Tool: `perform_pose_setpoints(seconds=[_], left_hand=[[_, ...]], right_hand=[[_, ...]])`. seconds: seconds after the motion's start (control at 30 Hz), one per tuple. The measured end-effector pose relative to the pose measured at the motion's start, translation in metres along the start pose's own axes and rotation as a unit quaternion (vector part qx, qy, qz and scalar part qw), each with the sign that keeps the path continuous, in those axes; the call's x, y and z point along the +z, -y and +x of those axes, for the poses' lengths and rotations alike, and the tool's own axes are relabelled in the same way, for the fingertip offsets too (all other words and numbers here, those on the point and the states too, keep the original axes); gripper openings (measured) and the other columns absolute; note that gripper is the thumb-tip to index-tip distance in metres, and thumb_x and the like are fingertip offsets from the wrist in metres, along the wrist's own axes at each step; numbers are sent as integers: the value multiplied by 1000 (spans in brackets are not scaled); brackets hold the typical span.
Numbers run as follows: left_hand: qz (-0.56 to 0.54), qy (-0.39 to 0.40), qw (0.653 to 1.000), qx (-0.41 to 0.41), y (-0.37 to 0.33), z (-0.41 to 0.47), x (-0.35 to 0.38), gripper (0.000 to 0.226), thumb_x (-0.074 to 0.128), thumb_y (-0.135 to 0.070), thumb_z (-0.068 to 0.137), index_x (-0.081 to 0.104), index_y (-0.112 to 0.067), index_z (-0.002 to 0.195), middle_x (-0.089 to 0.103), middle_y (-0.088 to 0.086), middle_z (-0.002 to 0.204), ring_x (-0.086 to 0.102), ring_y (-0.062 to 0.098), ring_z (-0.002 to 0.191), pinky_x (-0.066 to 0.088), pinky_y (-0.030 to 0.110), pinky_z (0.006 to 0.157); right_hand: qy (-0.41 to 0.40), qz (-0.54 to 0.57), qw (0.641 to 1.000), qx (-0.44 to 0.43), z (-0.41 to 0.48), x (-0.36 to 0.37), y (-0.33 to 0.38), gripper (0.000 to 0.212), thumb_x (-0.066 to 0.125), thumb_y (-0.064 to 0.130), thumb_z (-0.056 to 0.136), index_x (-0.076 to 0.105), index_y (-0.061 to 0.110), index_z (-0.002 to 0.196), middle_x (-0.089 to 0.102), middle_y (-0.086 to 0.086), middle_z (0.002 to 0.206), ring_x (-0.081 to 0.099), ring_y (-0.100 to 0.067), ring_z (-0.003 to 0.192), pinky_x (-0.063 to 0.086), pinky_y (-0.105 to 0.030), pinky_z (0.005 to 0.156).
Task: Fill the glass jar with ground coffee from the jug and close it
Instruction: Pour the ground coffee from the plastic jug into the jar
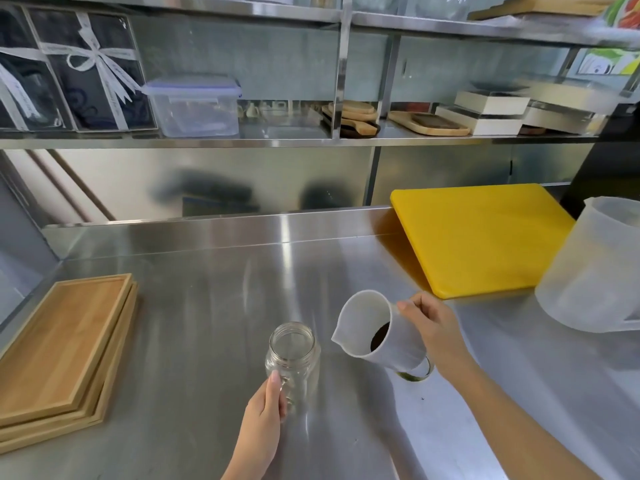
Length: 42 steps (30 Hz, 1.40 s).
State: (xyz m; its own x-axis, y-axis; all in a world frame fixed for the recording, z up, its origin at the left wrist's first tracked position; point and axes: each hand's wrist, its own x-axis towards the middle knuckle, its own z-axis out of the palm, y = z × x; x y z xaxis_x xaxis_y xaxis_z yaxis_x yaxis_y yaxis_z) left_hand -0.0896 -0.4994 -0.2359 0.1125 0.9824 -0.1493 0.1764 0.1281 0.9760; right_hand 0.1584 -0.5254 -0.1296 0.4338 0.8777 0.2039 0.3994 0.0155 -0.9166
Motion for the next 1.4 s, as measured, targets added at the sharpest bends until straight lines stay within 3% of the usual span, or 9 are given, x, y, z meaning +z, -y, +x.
perform_pose_setpoints(seconds=[0.23, 0.43, 0.63, 0.77, 0.9, 1.0, 1.13, 1.3, 1.4], left_hand=[[9, 8, 1000, 0, 0, 0, -1, 49, 32, -38, 98, 38, -12, 57, 39, -6, 52, 36, 15, 56, 30, 28, 60], [29, 24, 999, 0, -1, -3, -2, 47, 29, -40, 98, 38, -13, 62, 41, 0, 61, 36, 14, 59, 30, 25, 60], [34, 21, 999, 8, -1, -4, -3, 46, 30, -38, 99, 38, -14, 61, 39, -3, 58, 33, 5, 48, 31, 15, 50], [37, 18, 999, 9, 0, -4, -2, 45, 30, -39, 98, 37, -14, 61, 39, -3, 58, 33, 5, 47, 30, 15, 49], [31, 18, 999, 10, -1, -6, -2, 44, 31, -38, 99, 36, -14, 62, 38, -1, 60, 31, 4, 47, 31, 16, 50], [33, 17, 999, 18, -1, -6, -2, 43, 31, -38, 99, 35, -14, 63, 37, -1, 62, 31, 5, 50, 30, 16, 52], [40, 10, 999, 21, -2, -6, -2, 44, 31, -38, 99, 35, -15, 62, 36, -3, 61, 31, 6, 51, 30, 17, 52], [38, -2, 999, 26, -3, -6, -1, 44, 32, -38, 99, 33, -16, 60, 34, -7, 58, 29, 7, 53, 28, 19, 53], [41, -3, 999, 30, -4, -6, -2, 45, 32, -38, 99, 33, -15, 61, 33, -6, 57, 28, 11, 57, 25, 21, 53]], right_hand=[[71, -9, 995, -72, 16, 3, 35, 40, 56, 57, 66, 45, 19, 59, 49, 17, 54, 42, 1, 54, 32, -20, 55], [94, -51, 986, -131, 17, 19, 48, 24, 60, 37, 79, 46, 25, 63, 51, 20, 59, 42, 1, 57, 37, -11, 53], [139, -182, 957, -179, 20, 38, 53, 18, 59, 32, 88, 53, 18, 78, 51, 9, 74, 48, -10, 71, 38, -9, 56], [194, -185, 950, -160, 26, 44, 50, 13, 56, 41, 88, 54, 29, 84, 56, 5, 87, 52, -16, 86, 49, -30, 74], [217, -194, 949, -119, 33, 46, 50, 25, 50, 60, 77, 56, 38, 86, 55, -1, 94, 49, -21, 93, 46, -50, 88], [190, -154, 964, -106, 36, 47, 53, 24, 55, 59, 75, 58, 36, 82, 58, -2, 93, 53, -20, 90, 48, -43, 83], [181, -112, 969, -123, 38, 47, 51, 14, 64, 27, 86, 60, 28, 73, 57, -7, 82, 52, -19, 79, 42, -25, 65], [188, -101, 964, -157, 37, 52, 58, 26, 66, 12, 83, 57, 27, 64, 48, -2, 69, 44, -3, 64, 34, -10, 59], [189, -103, 960, -180, 37, 55, 63, 29, 67, 9, 83, 56, 29, 66, 49, -2, 72, 46, -1, 69, 36, -6, 59]])
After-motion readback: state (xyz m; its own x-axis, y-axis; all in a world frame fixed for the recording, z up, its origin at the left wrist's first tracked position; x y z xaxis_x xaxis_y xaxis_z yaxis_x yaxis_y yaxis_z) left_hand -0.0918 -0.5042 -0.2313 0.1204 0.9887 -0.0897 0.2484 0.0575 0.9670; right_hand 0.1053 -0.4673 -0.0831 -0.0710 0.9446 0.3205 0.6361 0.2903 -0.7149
